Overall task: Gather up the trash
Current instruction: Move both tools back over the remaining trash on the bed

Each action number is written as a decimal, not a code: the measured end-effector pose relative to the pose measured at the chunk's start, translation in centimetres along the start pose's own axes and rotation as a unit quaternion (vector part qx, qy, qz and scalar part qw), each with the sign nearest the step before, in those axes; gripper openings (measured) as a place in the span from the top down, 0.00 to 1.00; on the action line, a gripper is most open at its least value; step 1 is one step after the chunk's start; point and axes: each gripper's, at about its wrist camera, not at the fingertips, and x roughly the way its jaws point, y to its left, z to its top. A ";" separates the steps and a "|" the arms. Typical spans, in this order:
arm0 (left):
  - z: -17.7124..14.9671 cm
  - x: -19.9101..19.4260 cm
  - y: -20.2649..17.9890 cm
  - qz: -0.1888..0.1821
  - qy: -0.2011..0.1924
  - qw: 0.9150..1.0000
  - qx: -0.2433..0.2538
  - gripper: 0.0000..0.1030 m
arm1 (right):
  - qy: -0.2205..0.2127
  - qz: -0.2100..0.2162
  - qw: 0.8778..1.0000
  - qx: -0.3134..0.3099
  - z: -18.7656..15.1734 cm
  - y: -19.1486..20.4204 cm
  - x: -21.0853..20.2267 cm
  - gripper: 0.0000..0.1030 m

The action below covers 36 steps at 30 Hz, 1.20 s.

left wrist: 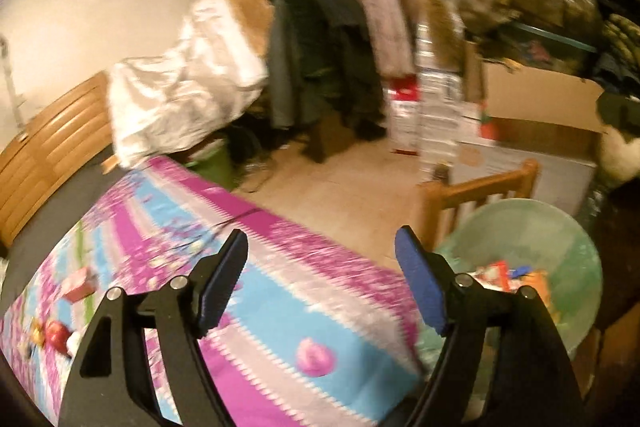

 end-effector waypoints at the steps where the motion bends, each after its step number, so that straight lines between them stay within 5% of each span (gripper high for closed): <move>1: -0.2 -0.1 0.6 0.008 0.000 1.000 -0.004 0.29 | -0.006 0.003 1.000 -0.003 0.0 0.7 -0.1 0.31; 12: -5.7 -2.6 10.1 0.108 0.012 0.991 -0.083 0.26 | 0.017 0.058 0.995 -0.074 -1.7 11.0 1.9 0.26; 19: -10.6 -4.7 17.6 0.173 0.036 0.974 -0.140 0.25 | 0.060 0.119 0.984 -0.117 -3.6 19.4 4.3 0.25; 22: -13.9 -6.1 22.3 0.212 0.057 0.958 -0.182 0.25 | 0.088 0.155 0.973 -0.146 -5.2 24.4 6.0 0.25; 26: -20.2 -8.7 29.6 0.283 0.093 0.924 -0.238 0.25 | 0.126 0.208 0.951 -0.190 -8.4 32.0 7.8 0.25; 31: -27.9 -12.3 38.4 0.350 0.147 0.870 -0.316 0.25 | 0.156 0.282 0.913 -0.249 -13.1 41.7 8.4 0.25; 36: -31.9 -14.5 46.3 0.388 0.161 0.834 -0.357 0.25 | 0.178 0.366 0.867 -0.287 -17.5 51.0 8.6 0.25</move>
